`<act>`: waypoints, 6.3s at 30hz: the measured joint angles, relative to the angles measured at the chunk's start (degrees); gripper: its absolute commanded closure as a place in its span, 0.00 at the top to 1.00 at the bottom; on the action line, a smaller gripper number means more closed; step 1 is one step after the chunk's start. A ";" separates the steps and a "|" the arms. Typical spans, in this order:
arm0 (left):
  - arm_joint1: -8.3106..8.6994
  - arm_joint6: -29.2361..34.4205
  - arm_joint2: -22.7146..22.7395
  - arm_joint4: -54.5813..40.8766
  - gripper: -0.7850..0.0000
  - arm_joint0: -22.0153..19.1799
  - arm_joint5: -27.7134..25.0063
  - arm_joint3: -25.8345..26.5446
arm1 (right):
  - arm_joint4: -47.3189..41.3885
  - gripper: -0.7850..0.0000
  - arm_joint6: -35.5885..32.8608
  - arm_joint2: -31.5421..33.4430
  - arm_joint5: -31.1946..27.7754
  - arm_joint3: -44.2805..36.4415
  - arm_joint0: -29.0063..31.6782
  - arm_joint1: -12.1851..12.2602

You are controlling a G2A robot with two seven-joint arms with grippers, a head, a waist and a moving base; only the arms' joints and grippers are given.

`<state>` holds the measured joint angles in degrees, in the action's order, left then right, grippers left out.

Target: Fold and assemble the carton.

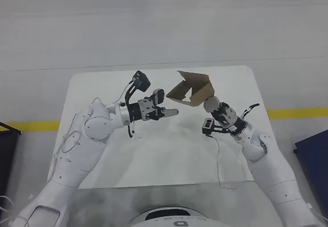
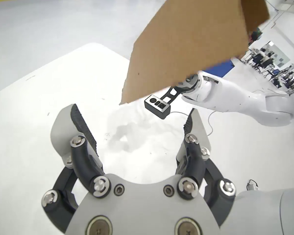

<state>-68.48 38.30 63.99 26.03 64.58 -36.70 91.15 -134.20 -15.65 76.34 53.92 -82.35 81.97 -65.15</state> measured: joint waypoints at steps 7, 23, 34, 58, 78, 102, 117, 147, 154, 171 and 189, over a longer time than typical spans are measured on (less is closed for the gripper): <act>-0.26 0.75 -3.02 0.34 1.00 -2.34 -2.31 -1.10 | -3.17 0.00 6.15 -0.64 0.38 -1.64 0.87 0.18; 0.51 0.21 -3.15 -1.78 0.00 -1.72 -4.97 -1.82 | -12.43 0.00 16.96 -1.36 1.05 0.38 -0.45 0.66; 1.26 0.11 -1.78 -16.34 0.00 0.93 -6.29 -4.34 | -18.44 0.28 21.24 -0.90 3.49 -0.42 0.75 1.29; -1.25 17.50 -8.37 -66.56 0.00 -3.28 15.31 -14.40 | 28.72 1.00 -35.98 14.10 -28.55 -1.53 4.36 -0.23; -0.53 4.96 -3.47 -48.83 0.00 -0.99 9.50 -13.19 | 39.58 1.00 -37.45 14.24 -36.75 -3.02 3.24 0.26; 1.70 41.11 -2.32 -59.85 0.00 -0.43 19.17 -12.77 | 100.51 0.66 -47.72 11.50 -53.52 -9.30 -2.47 3.49; 0.99 43.13 -6.34 -60.03 0.00 -2.94 18.78 -13.82 | 101.60 0.09 -59.84 5.38 -47.68 -3.10 -9.33 4.04; 1.67 16.70 -0.81 -50.21 1.00 2.67 11.50 -16.36 | 112.38 0.00 4.69 8.49 -69.79 -20.70 5.49 1.80; -0.25 3.74 -3.32 -51.03 1.00 -0.23 9.36 -21.85 | 113.33 0.00 4.17 8.40 -69.68 -20.89 5.63 1.81; -2.81 -6.69 -7.84 -39.33 1.00 -10.96 17.98 -22.93 | 117.79 0.00 -7.84 5.54 -73.16 -22.41 7.53 1.65; -3.89 -4.64 -7.77 -42.07 1.00 -11.94 24.31 -24.50 | 128.86 0.00 -3.83 4.28 -72.96 -23.39 7.94 1.20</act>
<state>-72.36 33.66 56.22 -16.04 52.64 -12.39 66.66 -5.34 -19.47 80.63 -19.04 -105.74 89.91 -63.95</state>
